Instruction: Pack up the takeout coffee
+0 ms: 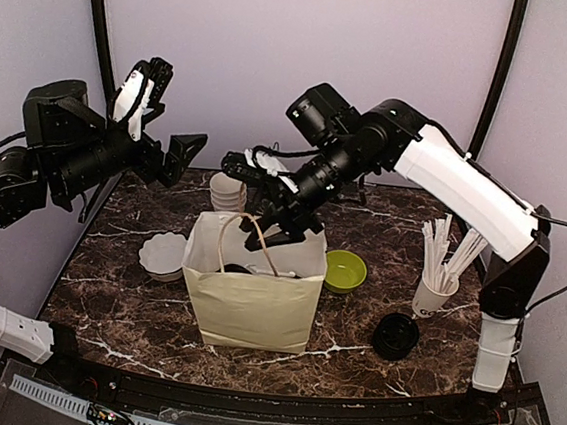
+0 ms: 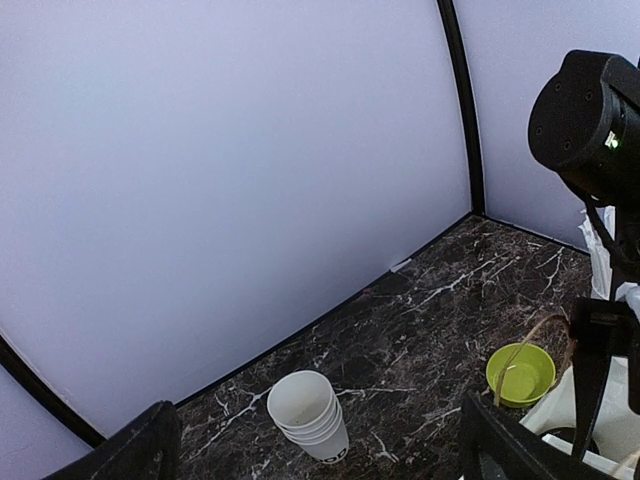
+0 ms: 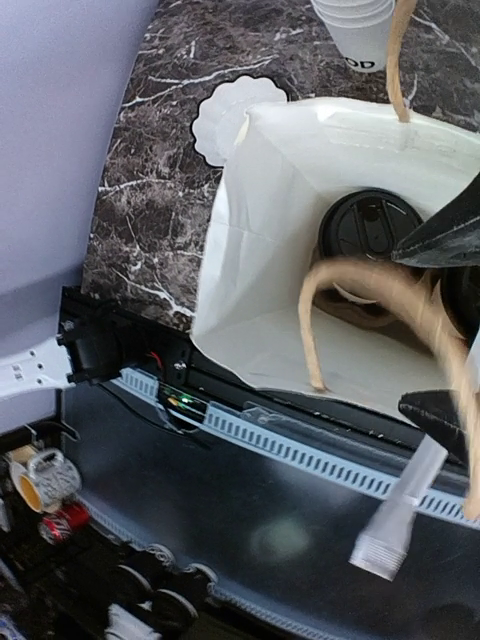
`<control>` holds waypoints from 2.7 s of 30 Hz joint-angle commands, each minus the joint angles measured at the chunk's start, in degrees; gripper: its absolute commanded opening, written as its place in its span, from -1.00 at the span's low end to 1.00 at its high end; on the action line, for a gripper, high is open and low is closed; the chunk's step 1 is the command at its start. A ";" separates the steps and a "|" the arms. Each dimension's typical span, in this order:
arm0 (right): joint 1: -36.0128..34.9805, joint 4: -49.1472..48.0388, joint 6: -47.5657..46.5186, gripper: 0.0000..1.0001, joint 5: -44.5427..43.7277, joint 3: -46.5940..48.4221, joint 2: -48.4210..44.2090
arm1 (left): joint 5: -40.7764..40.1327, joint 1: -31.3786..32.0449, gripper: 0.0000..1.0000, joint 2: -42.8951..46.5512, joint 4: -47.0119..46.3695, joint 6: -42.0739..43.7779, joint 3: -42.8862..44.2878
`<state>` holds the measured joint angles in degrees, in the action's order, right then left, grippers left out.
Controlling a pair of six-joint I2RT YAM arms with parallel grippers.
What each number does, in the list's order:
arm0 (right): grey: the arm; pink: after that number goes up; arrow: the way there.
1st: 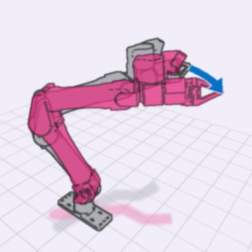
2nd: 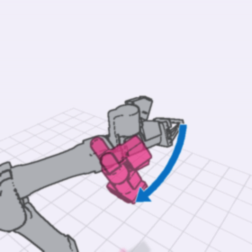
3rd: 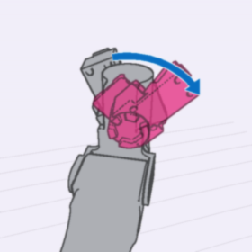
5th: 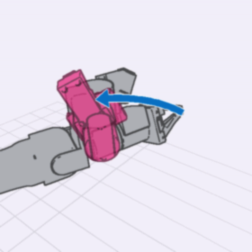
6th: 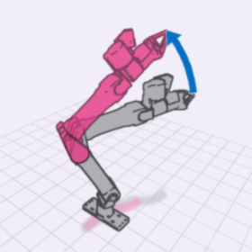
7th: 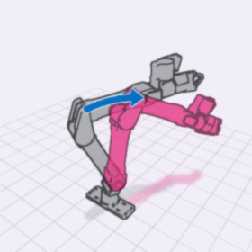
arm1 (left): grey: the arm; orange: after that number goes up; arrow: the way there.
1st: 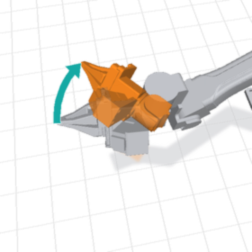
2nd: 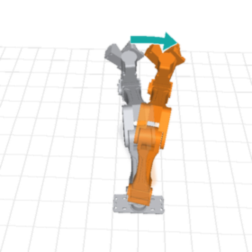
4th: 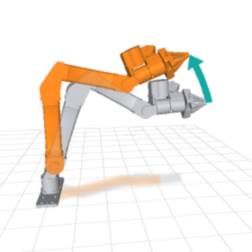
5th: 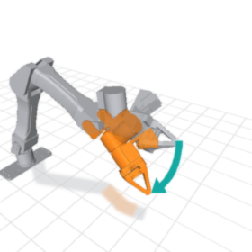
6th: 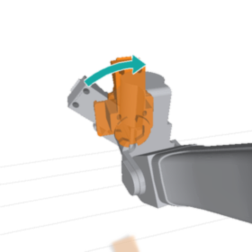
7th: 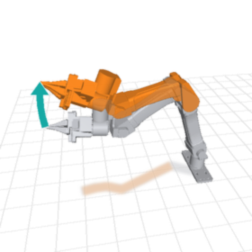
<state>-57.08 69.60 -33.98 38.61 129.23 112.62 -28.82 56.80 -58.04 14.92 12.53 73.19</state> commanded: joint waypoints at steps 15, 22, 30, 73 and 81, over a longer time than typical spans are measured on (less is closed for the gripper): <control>17.47 -8.44 2.88 0.16 -8.74 -16.09 -25.45 | 1.18 0.16 0.98 -1.66 -3.10 0.99 -2.59; 41.79 -7.50 1.54 0.00 -11.73 -36.00 -34.56 | 1.12 0.16 0.98 -0.21 -4.07 1.33 -3.37; 60.83 -9.93 2.73 -0.01 -10.53 -46.21 -35.01 | 0.82 0.16 0.97 0.11 -5.27 1.47 -4.53; 62.26 2.12 7.25 -1.00 -1.71 -11.97 -32.09 | -0.05 0.16 0.97 -2.60 -3.35 2.02 -0.77; 57.68 -2.44 11.12 -1.00 21.69 -2.79 -30.75 | -1.64 0.22 0.97 -4.73 -4.40 2.16 0.21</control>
<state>3.90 68.77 -25.96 46.00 125.56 80.18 -28.80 56.80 -62.52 11.99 14.37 71.92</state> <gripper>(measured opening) 0.004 0.989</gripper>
